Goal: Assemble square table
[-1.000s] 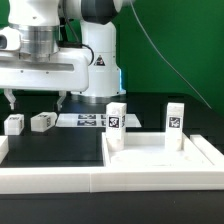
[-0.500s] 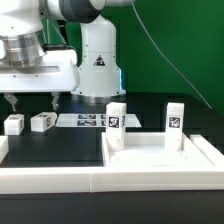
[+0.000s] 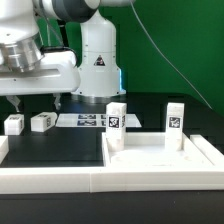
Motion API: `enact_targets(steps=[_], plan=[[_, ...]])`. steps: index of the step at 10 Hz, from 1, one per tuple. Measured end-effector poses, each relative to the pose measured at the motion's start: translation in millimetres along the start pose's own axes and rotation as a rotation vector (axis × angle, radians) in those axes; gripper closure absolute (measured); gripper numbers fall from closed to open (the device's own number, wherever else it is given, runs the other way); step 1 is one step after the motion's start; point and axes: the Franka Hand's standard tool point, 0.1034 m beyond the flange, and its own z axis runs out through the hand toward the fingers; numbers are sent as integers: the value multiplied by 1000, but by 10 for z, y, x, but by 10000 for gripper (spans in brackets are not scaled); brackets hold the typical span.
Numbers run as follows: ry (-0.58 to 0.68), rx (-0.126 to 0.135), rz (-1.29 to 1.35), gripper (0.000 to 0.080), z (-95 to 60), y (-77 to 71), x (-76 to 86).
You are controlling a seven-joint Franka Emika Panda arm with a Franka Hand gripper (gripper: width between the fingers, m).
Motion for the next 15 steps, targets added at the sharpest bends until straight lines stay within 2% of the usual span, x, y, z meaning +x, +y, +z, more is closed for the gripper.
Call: enact_targets(steps=[1, 3, 4, 5, 6, 7, 9, 13, 15], plan=[[-75, 14, 10, 151, 23, -12, 4], [-187, 24, 8, 151, 61, -32, -5], [-287, 23, 11, 151, 77, -20, -49], [-323, 10, 15, 151, 109, 18, -10], [-407, -7, 20, 151, 131, 61, -68], [-455, -6, 21, 151, 140, 64, -53], [-437, -17, 32, 151, 155, 82, -8], [-471, -32, 131, 151, 286, 110, -151], [-470, -35, 135, 151, 293, 103, -150]])
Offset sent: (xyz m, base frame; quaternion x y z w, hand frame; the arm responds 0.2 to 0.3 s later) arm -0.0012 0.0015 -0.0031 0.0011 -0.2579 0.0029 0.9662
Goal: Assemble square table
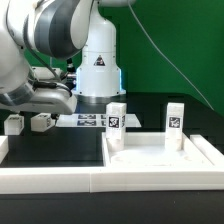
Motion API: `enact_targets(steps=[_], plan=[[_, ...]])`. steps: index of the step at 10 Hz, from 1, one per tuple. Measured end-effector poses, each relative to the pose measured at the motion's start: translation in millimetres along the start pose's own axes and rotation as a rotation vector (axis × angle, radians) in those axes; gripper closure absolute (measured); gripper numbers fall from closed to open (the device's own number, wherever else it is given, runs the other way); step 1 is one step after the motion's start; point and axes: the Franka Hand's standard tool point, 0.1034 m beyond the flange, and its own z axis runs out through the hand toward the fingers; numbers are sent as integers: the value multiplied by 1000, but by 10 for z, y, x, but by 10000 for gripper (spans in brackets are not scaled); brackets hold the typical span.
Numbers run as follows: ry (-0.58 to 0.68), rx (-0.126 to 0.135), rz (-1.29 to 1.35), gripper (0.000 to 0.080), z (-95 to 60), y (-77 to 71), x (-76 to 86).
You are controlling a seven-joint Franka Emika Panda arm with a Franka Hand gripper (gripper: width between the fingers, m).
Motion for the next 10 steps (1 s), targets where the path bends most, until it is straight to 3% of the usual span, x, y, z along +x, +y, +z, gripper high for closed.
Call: enact_targets(steps=[4, 6, 10], plan=[[-1, 2, -2, 151, 27, 19, -4], [-69, 10, 8, 151, 33, -8, -61], [-91, 1, 3, 151, 16, -55, -35]])
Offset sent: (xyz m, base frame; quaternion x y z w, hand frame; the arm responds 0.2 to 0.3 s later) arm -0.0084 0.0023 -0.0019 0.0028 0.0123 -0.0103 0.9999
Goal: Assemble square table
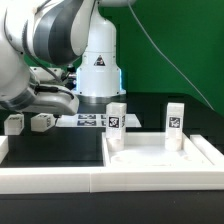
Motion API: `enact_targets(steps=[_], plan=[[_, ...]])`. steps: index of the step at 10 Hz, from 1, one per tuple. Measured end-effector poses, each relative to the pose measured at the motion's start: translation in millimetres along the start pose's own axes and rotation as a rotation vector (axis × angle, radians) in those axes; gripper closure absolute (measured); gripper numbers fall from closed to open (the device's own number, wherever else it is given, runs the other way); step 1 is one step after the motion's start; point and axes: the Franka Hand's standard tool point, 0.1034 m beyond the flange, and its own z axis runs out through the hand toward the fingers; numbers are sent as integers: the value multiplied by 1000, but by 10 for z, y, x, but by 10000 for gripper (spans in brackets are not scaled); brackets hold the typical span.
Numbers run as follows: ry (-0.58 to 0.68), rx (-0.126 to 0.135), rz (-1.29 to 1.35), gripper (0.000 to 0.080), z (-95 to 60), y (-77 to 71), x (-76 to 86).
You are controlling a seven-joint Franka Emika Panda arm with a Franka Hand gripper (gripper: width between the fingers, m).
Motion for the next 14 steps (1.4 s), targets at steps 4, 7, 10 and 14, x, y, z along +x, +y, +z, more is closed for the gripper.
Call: enact_targets(steps=[4, 7, 10, 14], plan=[[22, -10, 10, 151, 178, 64, 41], [15, -17, 17, 151, 227, 34, 23], [16, -17, 18, 237, 234, 43, 29], [20, -20, 17, 512, 232, 40, 40]])
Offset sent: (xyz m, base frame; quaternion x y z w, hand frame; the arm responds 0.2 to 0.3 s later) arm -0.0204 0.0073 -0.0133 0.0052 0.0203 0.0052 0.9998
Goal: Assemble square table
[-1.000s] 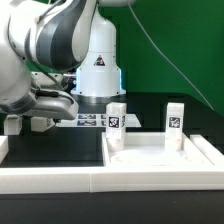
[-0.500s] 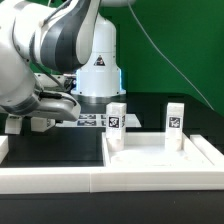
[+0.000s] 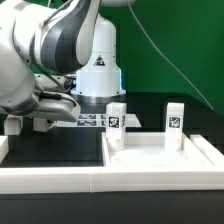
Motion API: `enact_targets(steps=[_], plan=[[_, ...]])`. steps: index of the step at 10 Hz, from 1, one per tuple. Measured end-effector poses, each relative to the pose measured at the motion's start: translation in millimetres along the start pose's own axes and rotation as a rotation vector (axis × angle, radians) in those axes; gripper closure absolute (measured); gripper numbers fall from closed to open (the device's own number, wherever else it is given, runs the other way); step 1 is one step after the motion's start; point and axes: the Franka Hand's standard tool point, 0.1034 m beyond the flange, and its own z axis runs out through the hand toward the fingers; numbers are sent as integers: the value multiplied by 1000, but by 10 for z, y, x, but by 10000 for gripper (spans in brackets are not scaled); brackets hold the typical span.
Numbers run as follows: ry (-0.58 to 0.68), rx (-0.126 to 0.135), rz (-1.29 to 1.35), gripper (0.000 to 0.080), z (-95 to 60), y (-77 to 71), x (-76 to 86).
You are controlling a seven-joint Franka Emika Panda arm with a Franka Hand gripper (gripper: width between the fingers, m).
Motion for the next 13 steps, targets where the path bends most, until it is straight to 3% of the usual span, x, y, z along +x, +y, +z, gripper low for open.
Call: enact_targets(steps=[3, 4, 6, 9, 13], plan=[[10, 0, -7, 512, -96, -25, 11], [7, -16, -22, 512, -199, -31, -8], [-4, -26, -55, 512, -597, -156, -91], [22, -30, -15, 511, -983, -324, -103], [122, -41, -21, 511, -1077, -308, 15]])
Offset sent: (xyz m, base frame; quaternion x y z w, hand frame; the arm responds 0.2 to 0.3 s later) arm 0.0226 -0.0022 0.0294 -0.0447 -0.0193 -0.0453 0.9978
